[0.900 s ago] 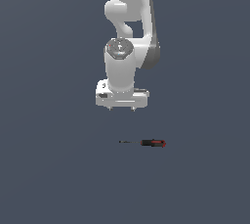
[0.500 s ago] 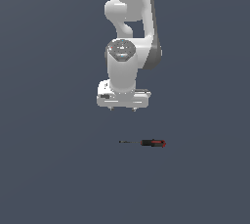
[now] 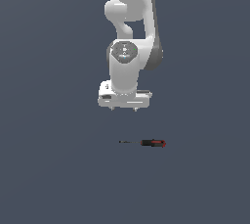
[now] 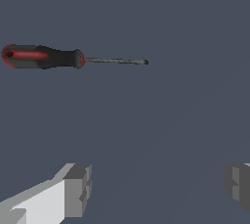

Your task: Pick up the object and move it to a goal position.

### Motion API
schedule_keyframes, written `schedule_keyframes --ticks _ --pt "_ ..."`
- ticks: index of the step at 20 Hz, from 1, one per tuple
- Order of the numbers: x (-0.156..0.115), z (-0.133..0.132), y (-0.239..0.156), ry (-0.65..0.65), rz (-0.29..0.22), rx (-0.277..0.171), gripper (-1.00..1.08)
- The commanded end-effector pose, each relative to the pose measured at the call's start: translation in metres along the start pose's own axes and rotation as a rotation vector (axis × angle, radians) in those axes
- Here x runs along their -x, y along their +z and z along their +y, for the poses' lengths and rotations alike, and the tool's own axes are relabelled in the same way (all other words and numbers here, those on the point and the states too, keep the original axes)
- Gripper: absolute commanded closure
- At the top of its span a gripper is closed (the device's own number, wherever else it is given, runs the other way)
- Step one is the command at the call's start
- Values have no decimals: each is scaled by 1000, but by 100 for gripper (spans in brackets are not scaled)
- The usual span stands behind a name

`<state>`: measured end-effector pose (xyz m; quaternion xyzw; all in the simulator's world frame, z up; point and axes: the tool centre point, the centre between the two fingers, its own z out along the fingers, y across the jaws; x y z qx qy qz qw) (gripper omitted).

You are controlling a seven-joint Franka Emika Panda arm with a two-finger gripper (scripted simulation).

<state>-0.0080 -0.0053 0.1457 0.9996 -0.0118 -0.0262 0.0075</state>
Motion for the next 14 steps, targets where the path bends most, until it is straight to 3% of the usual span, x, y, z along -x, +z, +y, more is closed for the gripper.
schedule_keyframes --ticks 1,14 --pt "-1 -1 1 13 0 -1 -92" --pt "-17 -9 9 217 3 -9 -92"
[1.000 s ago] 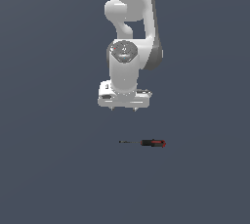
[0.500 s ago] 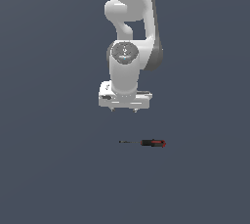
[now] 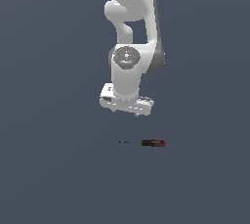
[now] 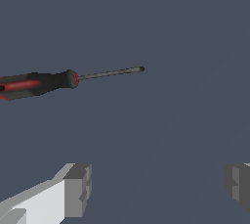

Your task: Pick up the object and move it to a goal position.

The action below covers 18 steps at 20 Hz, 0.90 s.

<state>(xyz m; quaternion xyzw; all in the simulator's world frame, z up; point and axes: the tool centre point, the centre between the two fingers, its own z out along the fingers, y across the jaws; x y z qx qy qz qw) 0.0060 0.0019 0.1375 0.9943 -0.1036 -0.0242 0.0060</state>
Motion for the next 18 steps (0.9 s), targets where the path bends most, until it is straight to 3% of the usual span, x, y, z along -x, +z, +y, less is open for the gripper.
schedule_keyframes --ticks 1,18 --pt "-4 -3 2 57 1 -2 -92" --pt "-32 -30 22 503 6 -16 -92"
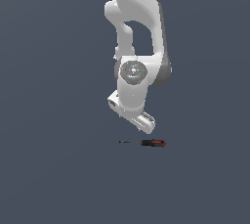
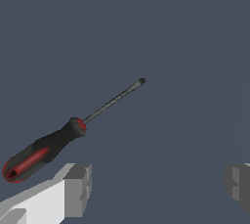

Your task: Pick up the object and move it to a goal position.

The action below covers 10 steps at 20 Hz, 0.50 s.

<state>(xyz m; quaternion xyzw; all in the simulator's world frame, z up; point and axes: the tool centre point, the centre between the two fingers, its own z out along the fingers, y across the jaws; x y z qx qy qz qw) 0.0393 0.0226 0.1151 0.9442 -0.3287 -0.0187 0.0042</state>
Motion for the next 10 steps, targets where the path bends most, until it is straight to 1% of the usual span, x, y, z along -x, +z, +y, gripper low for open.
schedule_keyframes --ticks 1,10 --pt "-2 -5 3 67 1 -2 -92" --pt "-6 -25 15 299 5 -9 -92"
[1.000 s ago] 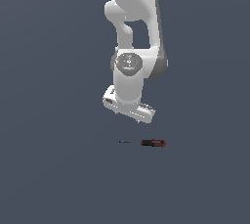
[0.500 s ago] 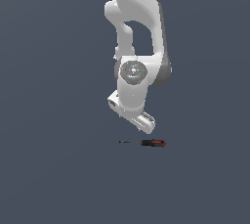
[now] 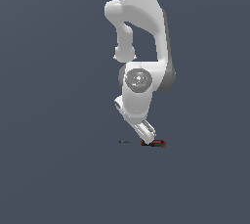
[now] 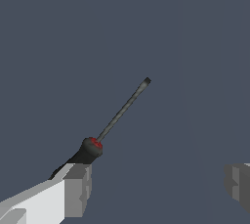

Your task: Pick up the object and move it to a goal position.

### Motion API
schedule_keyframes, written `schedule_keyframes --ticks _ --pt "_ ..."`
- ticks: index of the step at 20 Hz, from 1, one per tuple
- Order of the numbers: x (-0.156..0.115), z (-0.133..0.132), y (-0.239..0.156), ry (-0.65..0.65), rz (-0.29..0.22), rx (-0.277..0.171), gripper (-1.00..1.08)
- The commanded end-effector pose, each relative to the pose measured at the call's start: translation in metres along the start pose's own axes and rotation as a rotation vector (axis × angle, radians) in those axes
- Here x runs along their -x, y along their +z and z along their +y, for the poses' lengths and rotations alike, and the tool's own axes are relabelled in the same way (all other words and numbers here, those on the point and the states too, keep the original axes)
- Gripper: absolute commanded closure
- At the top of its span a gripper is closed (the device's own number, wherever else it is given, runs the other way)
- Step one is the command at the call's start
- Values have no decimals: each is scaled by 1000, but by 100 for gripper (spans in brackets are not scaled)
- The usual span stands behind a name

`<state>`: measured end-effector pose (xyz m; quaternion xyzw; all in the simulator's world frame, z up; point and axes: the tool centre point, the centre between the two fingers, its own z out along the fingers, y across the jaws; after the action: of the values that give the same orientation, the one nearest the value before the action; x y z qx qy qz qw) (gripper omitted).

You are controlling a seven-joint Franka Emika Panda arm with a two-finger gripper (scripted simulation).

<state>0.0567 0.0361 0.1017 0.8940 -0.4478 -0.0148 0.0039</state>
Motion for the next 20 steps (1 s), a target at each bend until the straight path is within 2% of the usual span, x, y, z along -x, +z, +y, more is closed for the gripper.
schedule_keyframes --ticks 1,20 --pt "0 -6 3 66 1 -2 -92" --pt "7 -46 28 530 12 -20 -92"
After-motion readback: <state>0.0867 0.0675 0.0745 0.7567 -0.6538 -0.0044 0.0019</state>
